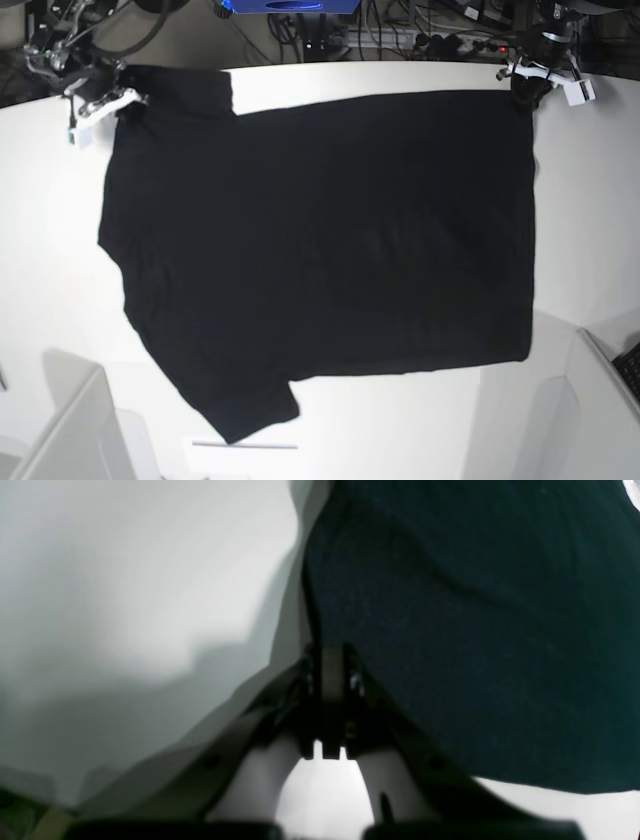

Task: Fold the T-shirt properly
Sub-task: 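Pull the grasped shoulder corners apart to straighten the shirt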

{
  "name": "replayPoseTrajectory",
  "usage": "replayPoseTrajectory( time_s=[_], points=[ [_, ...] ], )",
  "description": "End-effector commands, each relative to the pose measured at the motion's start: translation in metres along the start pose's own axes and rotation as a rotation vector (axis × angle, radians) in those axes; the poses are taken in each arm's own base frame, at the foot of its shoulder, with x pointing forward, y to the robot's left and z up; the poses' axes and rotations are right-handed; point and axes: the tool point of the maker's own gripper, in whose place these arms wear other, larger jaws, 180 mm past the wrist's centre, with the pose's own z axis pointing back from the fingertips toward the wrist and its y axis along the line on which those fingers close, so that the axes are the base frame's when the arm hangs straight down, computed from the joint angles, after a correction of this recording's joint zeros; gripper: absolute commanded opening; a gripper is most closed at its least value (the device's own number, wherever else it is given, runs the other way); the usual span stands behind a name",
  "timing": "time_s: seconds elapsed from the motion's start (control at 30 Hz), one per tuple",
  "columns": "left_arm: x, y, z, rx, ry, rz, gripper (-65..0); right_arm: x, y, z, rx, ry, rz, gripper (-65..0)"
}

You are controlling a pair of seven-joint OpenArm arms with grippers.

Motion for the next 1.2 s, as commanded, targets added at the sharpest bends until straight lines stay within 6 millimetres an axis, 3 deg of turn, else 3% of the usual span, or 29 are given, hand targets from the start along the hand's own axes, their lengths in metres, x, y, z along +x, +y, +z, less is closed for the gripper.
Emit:
replayPoseTrajectory(
  time_s=[0.0,0.27,0.63,0.9,1.17],
  points=[
    [0.007,0.001,0.006,-0.001,-0.018,-0.014,-65.0,-0.008,-0.006,0.007,-0.034,0.034,0.012,-65.0],
    [-0.001,0.010,0.026,0.019,0.027,-0.051,-65.0,-0.017,0.009,0.032,-0.049,0.009,0.063,-65.0],
    [0.028,-0.026,0.031,-0.038,-0.017,-0.127,-65.0,0.019,0.027,0.043,-0.043,-0.064,0.136,-65.0],
    [0.042,-0.052,0.023,-0.070,-0.031,-0.130,-65.0,0.036,0.036,0.042,-0.030,-0.082,0.150,-65.0],
    [0.049,-0.057,0.019,-0.080,-0.053,-0.133,-65.0,0.059,0.053,0.042,0.053,-0.149,0.148,-65.0]
  ],
)
